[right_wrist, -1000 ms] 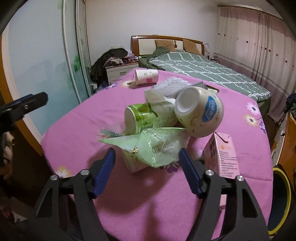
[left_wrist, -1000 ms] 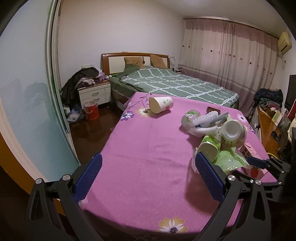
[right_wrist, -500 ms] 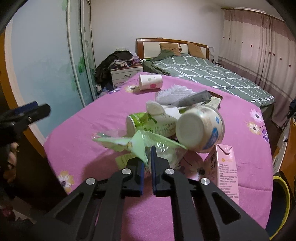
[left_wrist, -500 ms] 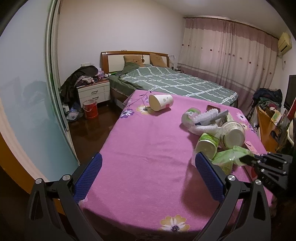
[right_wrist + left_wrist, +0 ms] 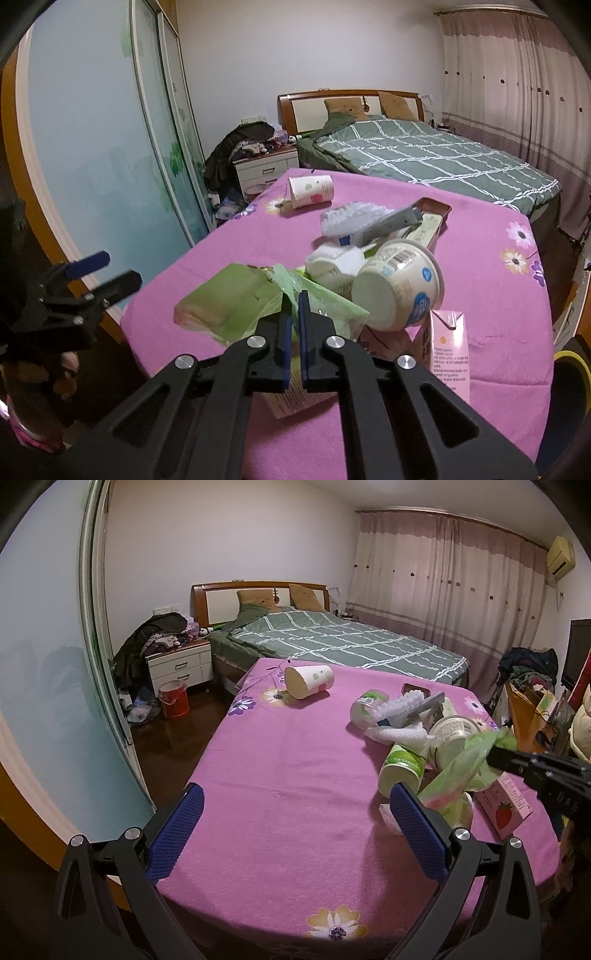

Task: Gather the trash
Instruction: 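Reach the right gripper into the pile and grasp the green plastic bag, then drop the green bag into the bin while the left gripper grasps the pill bottle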

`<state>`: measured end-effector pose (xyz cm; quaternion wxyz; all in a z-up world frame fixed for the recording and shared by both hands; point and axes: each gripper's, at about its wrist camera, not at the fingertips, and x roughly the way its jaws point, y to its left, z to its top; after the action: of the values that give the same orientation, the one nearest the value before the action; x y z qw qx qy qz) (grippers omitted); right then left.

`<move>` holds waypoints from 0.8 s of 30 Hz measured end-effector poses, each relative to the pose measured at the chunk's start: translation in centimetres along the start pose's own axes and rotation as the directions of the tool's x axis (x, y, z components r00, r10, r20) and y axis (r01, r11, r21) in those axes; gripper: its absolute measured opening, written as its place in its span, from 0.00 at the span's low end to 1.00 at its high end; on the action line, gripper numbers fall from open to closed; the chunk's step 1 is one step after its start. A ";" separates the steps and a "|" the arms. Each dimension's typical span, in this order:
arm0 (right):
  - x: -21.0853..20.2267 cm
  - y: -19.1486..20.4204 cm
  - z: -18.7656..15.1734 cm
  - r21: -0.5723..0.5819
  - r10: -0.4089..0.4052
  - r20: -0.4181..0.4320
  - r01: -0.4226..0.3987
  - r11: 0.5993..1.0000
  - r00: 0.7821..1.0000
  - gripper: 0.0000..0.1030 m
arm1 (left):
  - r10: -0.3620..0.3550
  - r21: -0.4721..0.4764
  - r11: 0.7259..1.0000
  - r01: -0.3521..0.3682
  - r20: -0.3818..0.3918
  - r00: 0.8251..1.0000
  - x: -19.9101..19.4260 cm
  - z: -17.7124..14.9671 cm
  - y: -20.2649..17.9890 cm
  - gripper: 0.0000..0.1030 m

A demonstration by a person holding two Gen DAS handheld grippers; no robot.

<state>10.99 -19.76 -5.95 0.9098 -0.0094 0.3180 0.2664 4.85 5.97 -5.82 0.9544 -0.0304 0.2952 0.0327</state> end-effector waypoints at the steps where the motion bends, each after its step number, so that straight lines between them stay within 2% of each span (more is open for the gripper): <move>1: -0.2 0.1 0.1 0.004 0.008 0.004 -0.008 1.000 1.000 0.03 | 0.000 0.002 1.000 0.000 -0.001 1.000 0.0 0.0 -0.1 0.96; 7: -1.8 0.5 1.2 0.013 0.031 0.051 -0.032 0.999 0.998 0.03 | -0.010 0.012 1.000 0.010 -0.001 1.000 -0.3 0.0 -0.3 0.96; 13: -4.6 -1.0 2.3 0.048 -0.003 0.123 -0.003 0.999 0.992 0.03 | -0.046 0.026 0.999 0.046 -0.005 0.999 -0.3 -0.2 -1.1 0.96; 19: -8.3 -4.8 2.1 0.119 -0.124 0.179 0.103 0.988 0.976 0.03 | -0.113 0.065 0.991 0.115 -0.028 0.993 0.1 -0.7 -3.4 0.96; 24: -11.3 -10.0 0.3 0.212 -0.285 0.161 0.249 0.945 0.945 0.03 | -0.181 0.118 0.975 0.189 -0.075 0.981 1.5 -1.4 -6.6 0.96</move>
<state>8.68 -33.71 -0.70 0.9604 0.0591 0.2496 0.1088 5.81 -0.70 -7.58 0.9434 0.0010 0.3229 -0.0757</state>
